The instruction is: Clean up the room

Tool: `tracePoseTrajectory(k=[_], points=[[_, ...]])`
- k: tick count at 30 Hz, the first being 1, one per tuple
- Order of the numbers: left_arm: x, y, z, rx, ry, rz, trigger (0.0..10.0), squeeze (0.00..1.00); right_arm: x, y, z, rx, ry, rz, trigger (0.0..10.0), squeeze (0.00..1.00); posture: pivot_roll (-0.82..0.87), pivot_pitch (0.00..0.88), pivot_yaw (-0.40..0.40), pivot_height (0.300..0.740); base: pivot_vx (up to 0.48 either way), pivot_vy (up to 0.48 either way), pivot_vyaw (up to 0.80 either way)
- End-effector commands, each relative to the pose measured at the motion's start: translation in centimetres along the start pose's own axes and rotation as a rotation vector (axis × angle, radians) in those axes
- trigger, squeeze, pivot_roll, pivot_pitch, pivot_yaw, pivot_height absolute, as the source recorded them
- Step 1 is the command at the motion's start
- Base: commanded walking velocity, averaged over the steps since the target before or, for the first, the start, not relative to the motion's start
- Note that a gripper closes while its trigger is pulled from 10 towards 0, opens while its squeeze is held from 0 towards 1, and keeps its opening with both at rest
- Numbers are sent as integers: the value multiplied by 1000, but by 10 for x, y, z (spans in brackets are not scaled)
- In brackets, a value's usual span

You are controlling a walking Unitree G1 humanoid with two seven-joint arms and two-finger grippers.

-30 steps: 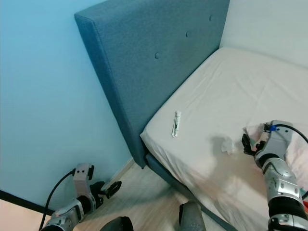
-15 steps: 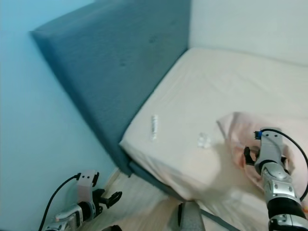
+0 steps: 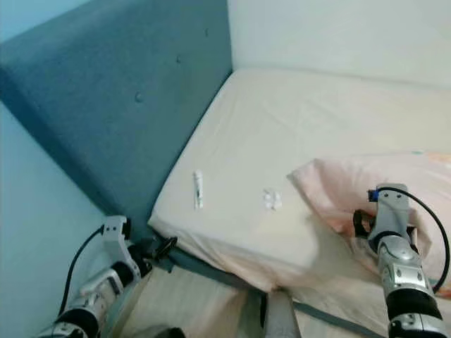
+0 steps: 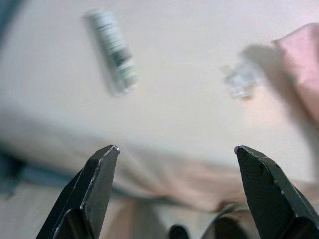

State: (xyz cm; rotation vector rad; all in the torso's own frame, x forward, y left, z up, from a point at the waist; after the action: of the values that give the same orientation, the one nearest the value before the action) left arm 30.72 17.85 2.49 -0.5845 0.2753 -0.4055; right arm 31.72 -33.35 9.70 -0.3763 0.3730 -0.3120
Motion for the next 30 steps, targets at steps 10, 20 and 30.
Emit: tracePoseTrajectory(k=[10,20,30], points=[[17,-35,9,-36,-9,-293,10000,0,-3,35,-14,-18,34,75,10000,0,-96,182,73,630,0,0,-576],[49,-33,35,195,-63,132,10000,0,-7,87,-3,-34,-25,189,10000,0,-107,181,78,630,0,0,-578],[49,-19,46,359,-73,412,10000,1000,-14,119,25,-4,-149,273,10000,0,-127,210,78,630,0,0,0]])
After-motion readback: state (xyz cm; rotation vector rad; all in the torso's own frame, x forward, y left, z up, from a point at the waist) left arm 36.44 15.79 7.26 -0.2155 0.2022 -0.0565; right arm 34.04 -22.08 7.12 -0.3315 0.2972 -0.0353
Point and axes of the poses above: a point about 5 cm out from each wrist's last joint towards the gripper, its own x axis pointing out of the wrist towards the gripper, its own z axis along the axis of the wrist's last joint, y = z × x, the point moved 1 cm from there along x, pointing out of the wrist towards the gripper, and after that the axes turned 12 degrees about -x, right-handed, at the moved point
